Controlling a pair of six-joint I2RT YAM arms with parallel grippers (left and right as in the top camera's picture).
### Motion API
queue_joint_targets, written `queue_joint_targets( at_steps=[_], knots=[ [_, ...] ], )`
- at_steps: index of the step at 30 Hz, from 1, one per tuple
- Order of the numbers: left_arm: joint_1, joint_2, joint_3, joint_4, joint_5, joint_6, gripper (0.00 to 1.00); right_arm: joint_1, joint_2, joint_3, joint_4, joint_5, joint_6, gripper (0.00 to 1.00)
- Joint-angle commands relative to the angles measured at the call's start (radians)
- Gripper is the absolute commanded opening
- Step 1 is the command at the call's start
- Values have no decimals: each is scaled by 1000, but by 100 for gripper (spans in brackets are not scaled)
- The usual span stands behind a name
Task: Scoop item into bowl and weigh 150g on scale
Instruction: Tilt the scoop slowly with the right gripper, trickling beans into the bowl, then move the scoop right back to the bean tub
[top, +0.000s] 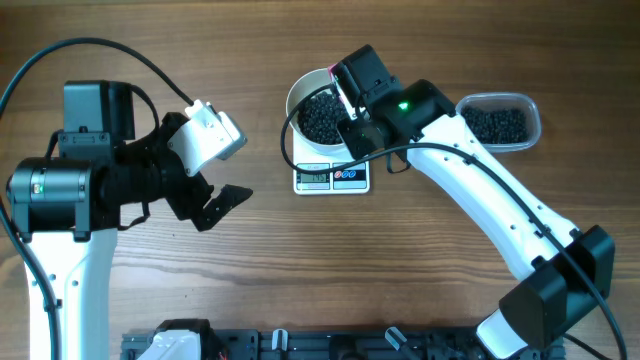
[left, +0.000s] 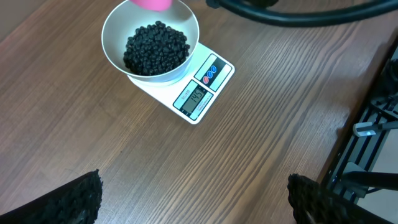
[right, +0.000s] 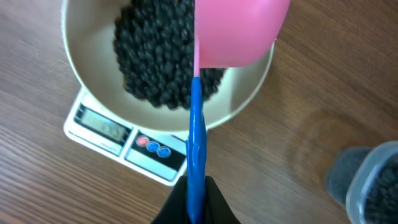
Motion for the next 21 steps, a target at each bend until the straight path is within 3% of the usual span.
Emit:
queue_joint_targets(
  at_steps=[1, 5, 11, 13, 21],
  knots=[
    [7, -3, 14, -1, 0, 16, 100, 8, 15, 26, 24, 153, -6, 4],
    [7, -3, 14, -1, 0, 16, 100, -6, 1, 31, 58, 71, 61, 4],
    [7, -3, 14, -1, 0, 16, 100, -70, -36, 34, -86, 25, 113, 4],
    [7, -3, 14, -1, 0, 16, 100, -147, -62, 51, -204, 20, 140, 4],
    [7, -3, 14, -1, 0, 16, 100, -356, -90, 56, -391, 13, 121, 4]
  ],
)
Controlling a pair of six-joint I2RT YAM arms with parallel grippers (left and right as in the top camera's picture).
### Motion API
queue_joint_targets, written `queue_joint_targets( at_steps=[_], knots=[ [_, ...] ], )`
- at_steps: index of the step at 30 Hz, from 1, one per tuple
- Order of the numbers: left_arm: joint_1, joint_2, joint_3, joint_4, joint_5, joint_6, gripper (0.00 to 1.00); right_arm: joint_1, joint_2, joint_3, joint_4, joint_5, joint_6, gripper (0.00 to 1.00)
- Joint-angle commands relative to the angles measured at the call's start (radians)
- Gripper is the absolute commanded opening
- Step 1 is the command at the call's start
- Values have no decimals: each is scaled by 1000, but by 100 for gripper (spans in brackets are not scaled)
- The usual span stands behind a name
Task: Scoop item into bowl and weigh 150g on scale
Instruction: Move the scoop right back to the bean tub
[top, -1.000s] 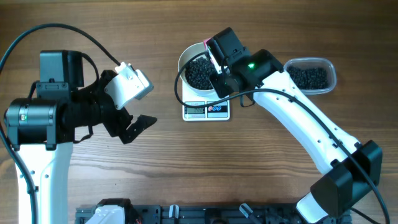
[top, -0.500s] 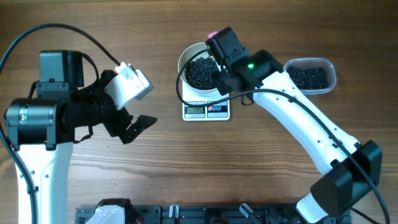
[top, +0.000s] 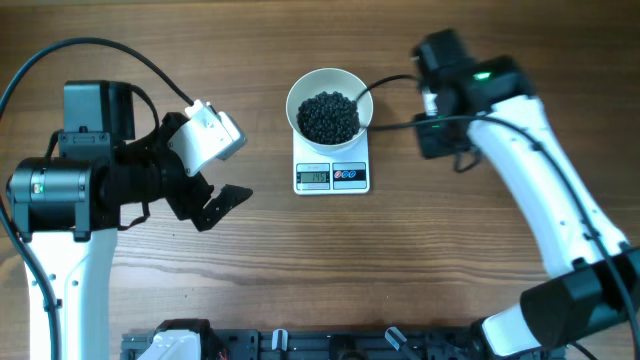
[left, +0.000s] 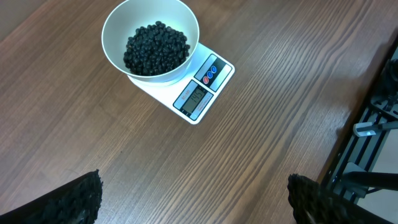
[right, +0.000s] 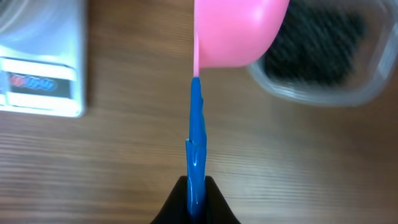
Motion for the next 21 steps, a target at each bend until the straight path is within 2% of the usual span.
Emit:
queue_joint_targets(
  at_steps=[1, 5, 13, 21],
  knots=[
    [7, -3, 14, -1, 0, 16, 100, -95, -23, 27, -48, -10, -17, 4],
    [7, -3, 14, -1, 0, 16, 100, -170, -23, 23, -51, -8, -85, 4],
    [7, -3, 14, -1, 0, 16, 100, -305, -14, -53, -8, -9, -86, 4],
    [7, -3, 14, -1, 0, 16, 100, -323, 65, -66, 64, -48, -97, 4]
  ],
)
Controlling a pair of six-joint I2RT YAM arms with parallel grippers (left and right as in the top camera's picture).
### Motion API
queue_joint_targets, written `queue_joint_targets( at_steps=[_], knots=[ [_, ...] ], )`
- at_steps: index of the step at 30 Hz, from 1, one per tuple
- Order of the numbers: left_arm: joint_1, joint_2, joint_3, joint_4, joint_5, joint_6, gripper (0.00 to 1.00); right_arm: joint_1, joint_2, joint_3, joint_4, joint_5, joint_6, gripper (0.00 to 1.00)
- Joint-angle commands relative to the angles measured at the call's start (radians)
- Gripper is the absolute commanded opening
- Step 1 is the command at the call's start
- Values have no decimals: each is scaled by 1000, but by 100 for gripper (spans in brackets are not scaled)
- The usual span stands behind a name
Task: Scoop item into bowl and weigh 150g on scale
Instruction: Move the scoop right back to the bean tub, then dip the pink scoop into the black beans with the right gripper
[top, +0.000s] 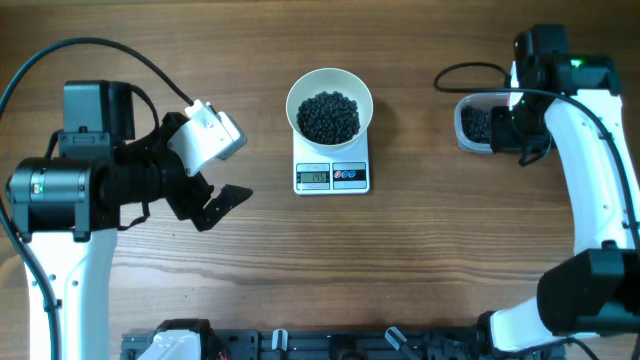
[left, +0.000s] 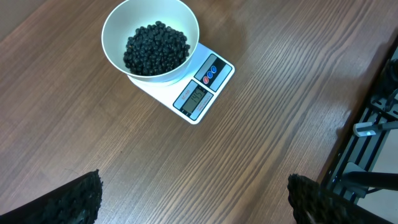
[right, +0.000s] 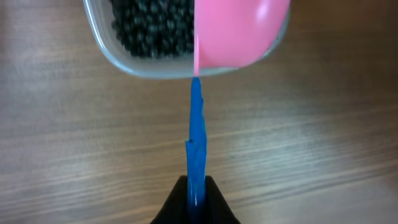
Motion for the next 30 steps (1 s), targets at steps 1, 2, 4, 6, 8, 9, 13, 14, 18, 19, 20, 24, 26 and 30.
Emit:
queue_joint_targets(
  at_steps=[1, 2, 4, 6, 8, 9, 13, 14, 18, 19, 20, 24, 26, 30],
  knots=[
    [7, -3, 14, -1, 0, 16, 100, 3, 66, -13, 32, -59, -30, 4],
    [7, -3, 14, -1, 0, 16, 100, 3, 82, -13, 39, -68, -32, 4],
    [7, -3, 14, -1, 0, 16, 100, 3, 121, -13, 37, -69, -32, 4],
    [7, -3, 14, -1, 0, 16, 100, 3, 148, -12, 30, -76, -33, 4],
    [7, -3, 14, -1, 0, 16, 100, 3, 174, -13, 29, -92, -33, 4],
    [7, -3, 14, -1, 0, 16, 100, 3, 181, -12, 30, -92, -32, 4],
    [7, -3, 14, -1, 0, 16, 100, 3, 201, -13, 33, -93, -36, 4],
    [7, -3, 14, -1, 0, 16, 100, 3, 203, -12, 33, -93, -40, 4],
    [7, -3, 14, -1, 0, 16, 100, 3, 219, -12, 42, -189, -89, 4],
    [7, -3, 14, -1, 0, 16, 100, 3, 224, -12, 47, -210, -88, 4],
    [7, -3, 14, -1, 0, 16, 100, 3, 224, -12, 51, -233, -88, 4],
    [7, -3, 14, -1, 0, 16, 100, 3, 224, -12, 55, -278, -84, 4],
    [7, -3, 14, -1, 0, 16, 100, 2, 224, -12, 48, -279, -84, 4],
    [7, -3, 14, -1, 0, 16, 100, -20, 224, -12, 40, -322, -80, 4]
  ],
)
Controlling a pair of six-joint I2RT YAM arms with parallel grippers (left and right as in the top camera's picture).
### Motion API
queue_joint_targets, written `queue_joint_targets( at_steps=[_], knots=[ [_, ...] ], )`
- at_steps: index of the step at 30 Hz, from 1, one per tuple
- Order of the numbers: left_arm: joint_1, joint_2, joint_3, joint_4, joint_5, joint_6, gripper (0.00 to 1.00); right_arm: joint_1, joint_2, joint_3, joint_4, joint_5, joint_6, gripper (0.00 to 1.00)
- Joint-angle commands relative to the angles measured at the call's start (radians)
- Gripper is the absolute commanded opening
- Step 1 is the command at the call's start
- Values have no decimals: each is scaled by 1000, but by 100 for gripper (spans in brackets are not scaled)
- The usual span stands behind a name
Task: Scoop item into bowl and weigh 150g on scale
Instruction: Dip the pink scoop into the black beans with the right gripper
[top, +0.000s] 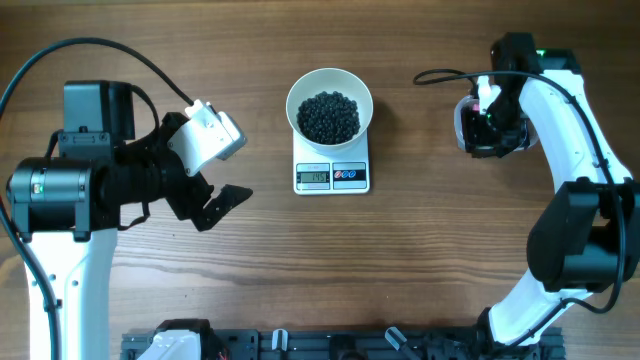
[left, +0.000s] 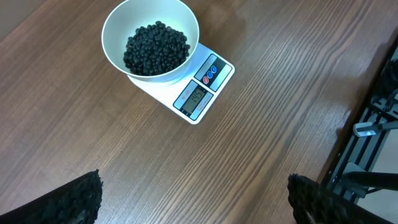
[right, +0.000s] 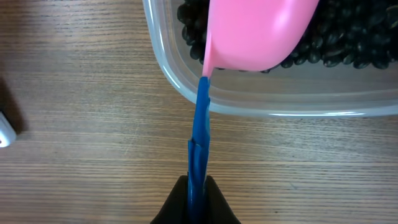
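Observation:
A white bowl (top: 329, 110) of black beans (left: 155, 48) stands on a small white scale (top: 332, 176) at the table's middle back. My right gripper (right: 197, 186) is shut on the blue handle of a pink scoop (right: 258, 31), whose head lies over the beans in a clear plastic container (right: 273, 99) at the back right. In the overhead view that arm covers most of the container (top: 464, 125). My left gripper (top: 215, 205) hangs open over bare wood at the left, its dark fingertips (left: 78, 199) at the wrist view's lower corners.
A black rack (top: 330, 342) runs along the table's near edge. The right arm's cable (top: 445, 74) loops over the table between bowl and container. Bare wood lies in front of the scale.
My right gripper shifted slightly left over the container, and the scoop's head now sits lower, further over the beans inside. The left arm, bowl and scale have not moved.
The pink scoop was held over the bowl on the scale. Then it was between the scale and the container, then above the container's near edge. Now it is in over the container's beans. The left gripper stayed open and still throughout.

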Motion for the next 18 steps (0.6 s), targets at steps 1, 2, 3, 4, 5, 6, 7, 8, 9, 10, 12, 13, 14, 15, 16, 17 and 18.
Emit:
queue_joint_targets(
  at_steps=[1, 2, 3, 4, 5, 6, 7, 8, 9, 10, 12, 13, 14, 15, 16, 17, 18],
  knots=[
    [7, -3, 14, -1, 0, 16, 100, -27, 19, -1, -10, -125, -18, 4],
    [7, -3, 14, -1, 0, 16, 100, -40, 19, -1, -12, -142, -17, 4],
    [7, -3, 14, -1, 0, 16, 100, -54, 19, -1, -17, -157, -17, 4],
    [7, -3, 14, -1, 0, 16, 100, -68, 19, -1, -22, -175, -18, 4],
    [7, -3, 14, -1, 0, 16, 100, -83, 19, -1, -26, -199, -18, 4],
    [7, -3, 14, -1, 0, 16, 100, -95, 19, -1, -27, -223, -21, 4],
    [7, -3, 14, -1, 0, 16, 100, -115, 19, -1, -26, -269, -26, 4],
    [7, -3, 14, -1, 0, 16, 100, -142, 19, -1, -26, -345, -62, 4],
    [7, -3, 14, -1, 0, 16, 100, -156, 19, -1, -26, -385, -77, 4],
    [7, -3, 14, -1, 0, 16, 100, -170, 19, -1, -26, -411, -82, 4],
    [7, -3, 14, -1, 0, 16, 100, -198, 19, -1, -32, -441, -82, 4],
    [7, -3, 14, -1, 0, 16, 100, -211, 19, -1, -37, -443, -81, 4],
    [7, -3, 14, -1, 0, 16, 100, -220, 19, -1, -42, -443, -81, 4],
    [7, -3, 14, -1, 0, 16, 100, -230, 19, -1, -48, -443, -81, 4],
    [7, -3, 14, -1, 0, 16, 100, -241, 19, -1, -55, -443, -81, 4],
    [7, -3, 14, -1, 0, 16, 100, -252, 19, -1, -63, -443, -81, 4],
    [7, -3, 14, -1, 0, 16, 100, -264, 19, -1, -70, -443, -81, 4]
  ],
)
